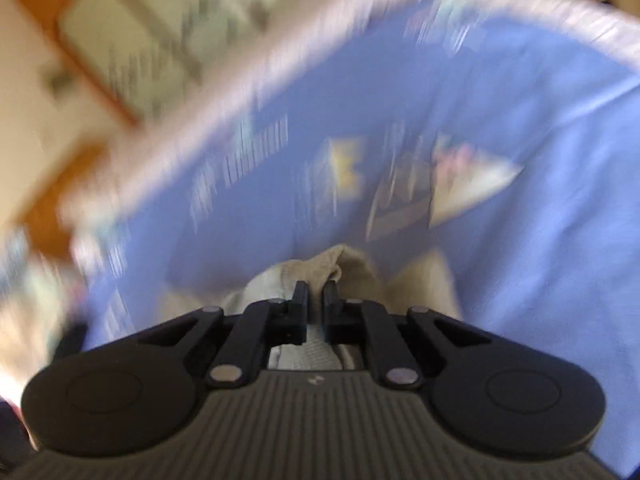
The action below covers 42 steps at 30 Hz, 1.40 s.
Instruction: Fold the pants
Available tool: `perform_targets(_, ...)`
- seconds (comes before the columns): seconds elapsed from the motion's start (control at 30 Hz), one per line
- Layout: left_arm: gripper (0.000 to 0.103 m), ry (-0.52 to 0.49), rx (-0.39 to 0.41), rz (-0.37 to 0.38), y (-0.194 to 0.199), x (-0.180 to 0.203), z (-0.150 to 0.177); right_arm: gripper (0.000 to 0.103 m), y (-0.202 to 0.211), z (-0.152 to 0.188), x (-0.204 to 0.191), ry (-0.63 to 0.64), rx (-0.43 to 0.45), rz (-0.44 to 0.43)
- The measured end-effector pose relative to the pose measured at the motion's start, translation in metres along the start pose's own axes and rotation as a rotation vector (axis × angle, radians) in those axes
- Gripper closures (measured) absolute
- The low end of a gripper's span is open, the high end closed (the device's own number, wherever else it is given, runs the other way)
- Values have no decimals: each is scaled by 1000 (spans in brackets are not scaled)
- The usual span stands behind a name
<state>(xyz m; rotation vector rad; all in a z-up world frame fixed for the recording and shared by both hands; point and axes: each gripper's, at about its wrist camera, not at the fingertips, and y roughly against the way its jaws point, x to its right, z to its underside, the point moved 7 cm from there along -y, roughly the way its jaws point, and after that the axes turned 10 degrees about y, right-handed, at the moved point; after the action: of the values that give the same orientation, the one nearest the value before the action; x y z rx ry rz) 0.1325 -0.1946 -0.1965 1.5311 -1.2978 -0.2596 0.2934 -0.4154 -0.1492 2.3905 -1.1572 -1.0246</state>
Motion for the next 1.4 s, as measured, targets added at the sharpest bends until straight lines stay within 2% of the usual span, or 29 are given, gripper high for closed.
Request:
perform_targets(0.03, 46, 7, -4, 9, 0, -1, 0, 94, 20, -4, 6, -39, 68, 17)
perform_targets(0.07, 42, 14, -13, 21, -3, -1, -1, 94, 33, -4, 13, -53, 105, 70)
perform_targets(0.1, 41, 20, -26, 32, -8, 2, -1, 94, 36, -2, 20, -41, 110, 138)
perform_targets(0.17, 42, 10, -37, 11, -15, 6, -1, 93, 18, 13, 36, -22, 31, 251)
perform_targets(0.2, 42, -6, -36, -7, -18, 7, 0, 89, 5, 23, 43, -25, -28, 269)
perform_targets(0.23, 42, -11, -36, -16, -18, 7, 2, 86, -3, 32, 48, -40, -63, 262)
perform_targets(0.27, 43, -5, -37, -11, -16, 7, 3, 85, -1, 34, 51, -68, -49, 243)
perform_targets(0.3, 43, 8, -40, 3, -13, 5, 4, 85, 9, 33, 53, -101, -6, 213)
perform_targets(0.37, 43, 38, -47, 18, -7, 1, 3, 76, 28, 28, 51, -124, 75, 161)
perform_targets(0.43, 44, 53, -49, 31, -3, -1, 2, 49, 46, 31, 48, -104, 115, 145)
perform_targets(0.47, 47, 53, -49, 31, -2, -2, 2, 48, 50, 34, 47, -84, 112, 148)
perform_targets(0.53, 63, 38, -60, 28, -4, 0, 4, 48, 46, 46, 45, -40, 66, 162)
perform_targets(0.57, 83, 32, -75, 40, -4, 2, 7, 51, 42, 51, 43, -25, 28, 165)
perform_targets(0.6, 93, 23, -86, 52, -4, 6, 11, 77, 38, 61, 40, -12, -23, 155)
perform_targets(0.63, 93, 3, -75, 37, -1, 7, 13, 89, 40, 67, 36, 1, -55, 131)
perform_targets(0.67, 94, -29, -59, 15, 2, 7, 16, 90, 44, 71, 31, 27, -51, 145)
perform_targets(0.73, 94, -58, -59, -11, 3, 5, 22, 91, 54, 71, 26, 81, -25, 180)
perform_targets(0.83, 92, -55, -87, -29, -6, 1, 27, 91, 49, 80, 46, 12, -57, 215)
perform_targets(0.87, 86, -60, -88, -44, -8, 0, 27, 90, 38, 82, 56, -4, -82, 228)
perform_targets(0.93, 78, -68, -83, -76, -6, 0, 27, 83, 39, 87, 63, -27, -78, 234)
perform_targets(1.0, 75, -83, -65, -85, 2, 2, 24, 69, 50, 79, 59, -24, -59, 238)
perform_targets(1.1, 60, -105, -6, -106, 16, 5, 12, 65, 69, 70, 62, -42, 14, 198)
perform_targets(1.2, 57, -134, 35, -146, 20, 9, 2, 52, 75, 63, 69, -109, 50, 142)
perform_targets(1.27, 56, -139, 36, -153, 18, 11, -3, 49, 75, 63, 72, -163, 64, 99)
perform_targets(1.37, 51, -151, 45, -169, 16, 13, -8, 43, 74, 64, 74, -196, 54, 52)
perform_targets(1.4, 50, -155, 47, -171, 15, 13, -9, 36, 77, 64, 74, -195, 48, 48)
